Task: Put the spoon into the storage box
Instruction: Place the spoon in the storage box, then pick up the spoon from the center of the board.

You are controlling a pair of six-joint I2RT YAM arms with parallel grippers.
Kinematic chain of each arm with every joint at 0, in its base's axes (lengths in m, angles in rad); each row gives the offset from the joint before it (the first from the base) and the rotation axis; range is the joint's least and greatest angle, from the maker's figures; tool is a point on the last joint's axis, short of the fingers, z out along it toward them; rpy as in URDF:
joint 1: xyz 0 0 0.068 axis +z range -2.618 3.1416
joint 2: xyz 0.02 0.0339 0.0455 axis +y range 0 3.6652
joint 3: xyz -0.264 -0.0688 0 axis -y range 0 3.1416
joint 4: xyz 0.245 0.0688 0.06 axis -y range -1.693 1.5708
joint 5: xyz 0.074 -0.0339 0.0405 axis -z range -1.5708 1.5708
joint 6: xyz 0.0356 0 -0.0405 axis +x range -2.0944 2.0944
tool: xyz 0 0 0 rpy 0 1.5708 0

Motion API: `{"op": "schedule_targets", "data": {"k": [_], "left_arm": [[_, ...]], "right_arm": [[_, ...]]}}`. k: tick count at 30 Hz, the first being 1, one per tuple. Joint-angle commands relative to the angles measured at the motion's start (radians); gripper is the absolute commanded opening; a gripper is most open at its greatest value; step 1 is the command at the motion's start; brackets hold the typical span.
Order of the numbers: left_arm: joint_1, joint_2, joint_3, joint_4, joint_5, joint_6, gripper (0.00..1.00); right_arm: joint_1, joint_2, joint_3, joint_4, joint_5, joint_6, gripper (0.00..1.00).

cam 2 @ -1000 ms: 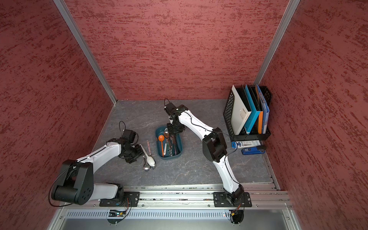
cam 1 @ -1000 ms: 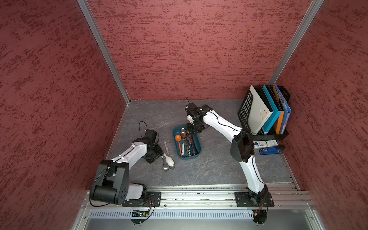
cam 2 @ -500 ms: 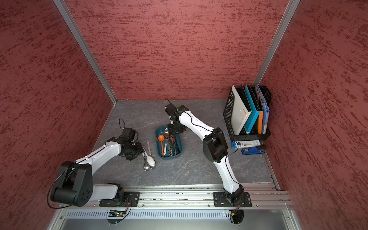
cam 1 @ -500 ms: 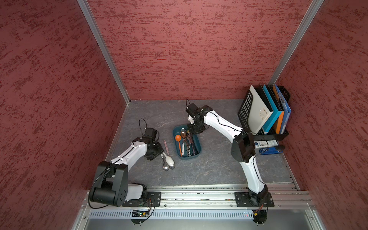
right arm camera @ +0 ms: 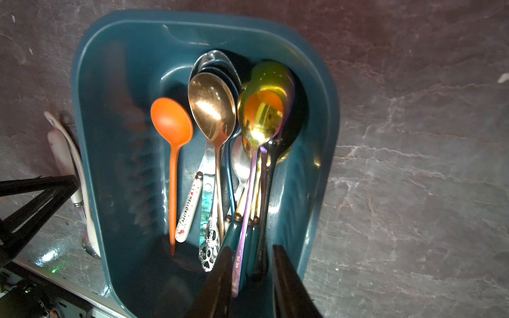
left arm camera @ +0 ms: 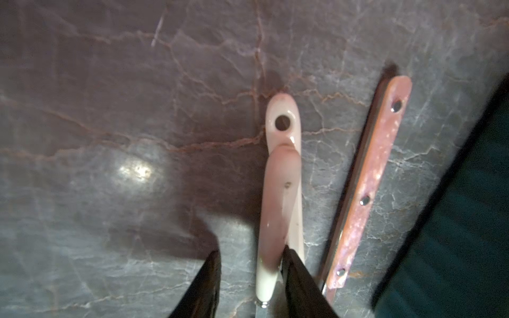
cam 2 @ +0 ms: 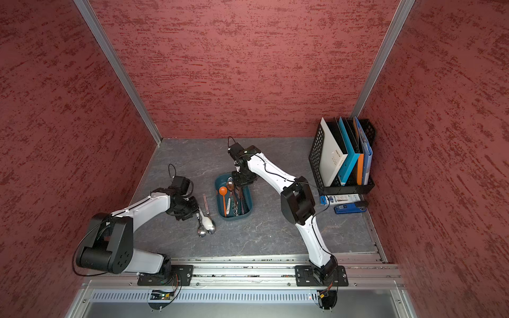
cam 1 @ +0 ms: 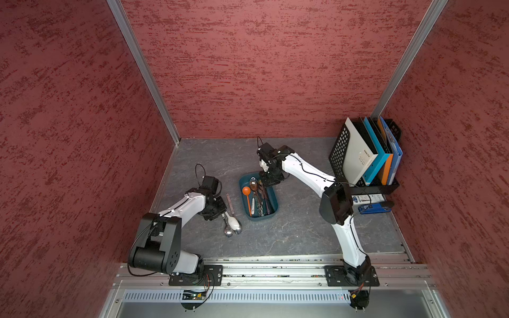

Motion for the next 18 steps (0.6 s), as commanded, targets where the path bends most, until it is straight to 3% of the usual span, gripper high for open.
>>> {"op": "schedule_targets", "data": {"k": [1, 18], "left_arm": [[-0.007, 0.007, -0.004, 0.005, -0.021, 0.008, 0.36], [-0.003, 0.045, -0.017, 0.001, -0.028, 0.013, 0.22]], "right_arm": [[-0.005, -0.009, 0.021, 0.004, 0.024, -0.001, 0.28], [-0.006, -0.013, 0.002, 0.005, 0.016, -0.009, 0.27]]}}
